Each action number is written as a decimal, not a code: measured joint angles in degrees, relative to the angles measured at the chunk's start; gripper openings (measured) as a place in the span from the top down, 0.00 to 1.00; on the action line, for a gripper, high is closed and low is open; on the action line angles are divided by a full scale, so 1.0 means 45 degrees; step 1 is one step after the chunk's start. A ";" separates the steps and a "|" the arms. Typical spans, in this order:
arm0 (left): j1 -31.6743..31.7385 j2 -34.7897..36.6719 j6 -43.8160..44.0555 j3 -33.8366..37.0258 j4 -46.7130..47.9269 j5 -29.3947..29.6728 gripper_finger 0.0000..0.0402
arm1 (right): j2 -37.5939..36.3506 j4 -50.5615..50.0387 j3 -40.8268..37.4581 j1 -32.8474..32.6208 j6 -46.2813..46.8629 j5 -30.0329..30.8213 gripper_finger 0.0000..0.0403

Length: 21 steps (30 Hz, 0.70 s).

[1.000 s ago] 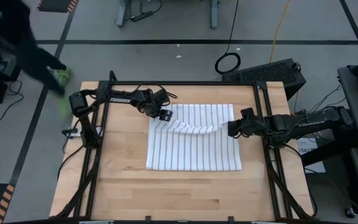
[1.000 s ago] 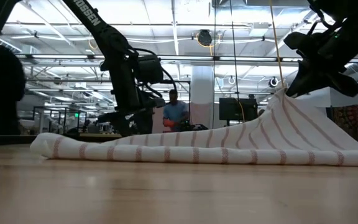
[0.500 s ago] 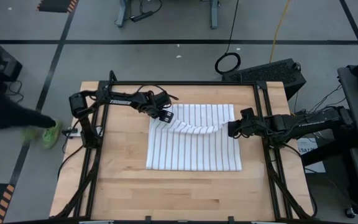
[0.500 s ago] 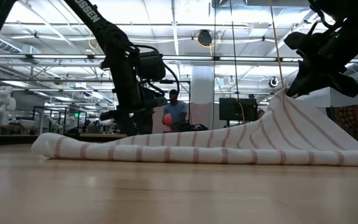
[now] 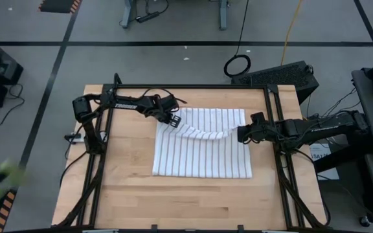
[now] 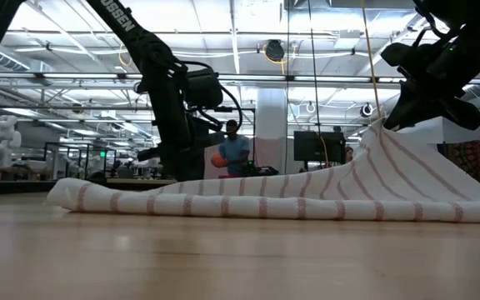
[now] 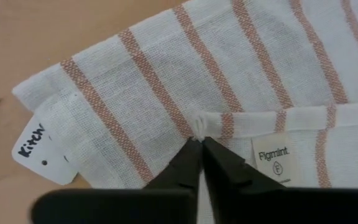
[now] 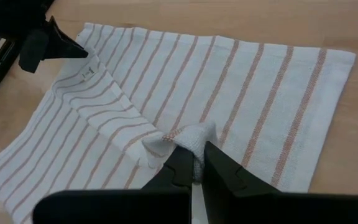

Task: Roll towel
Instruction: Roll the white towel

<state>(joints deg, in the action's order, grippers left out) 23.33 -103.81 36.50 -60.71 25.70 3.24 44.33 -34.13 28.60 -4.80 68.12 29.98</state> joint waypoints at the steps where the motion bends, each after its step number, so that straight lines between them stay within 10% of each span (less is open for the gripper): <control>1: 0.0000 0.0000 -0.0003 0.0000 -0.0092 0.0019 0.98 | 0.0001 0.0000 0.0000 0.0000 0.0000 0.0000 0.99; 21: 0.0157 0.2115 -0.1333 0.0005 0.0985 -0.0402 1.00 | 0.0000 0.1131 0.0000 0.0077 0.0039 0.0034 0.99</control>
<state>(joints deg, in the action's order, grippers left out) 24.04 -94.29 30.50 -60.69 30.13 1.43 44.33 -29.04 28.60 -4.45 68.29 30.13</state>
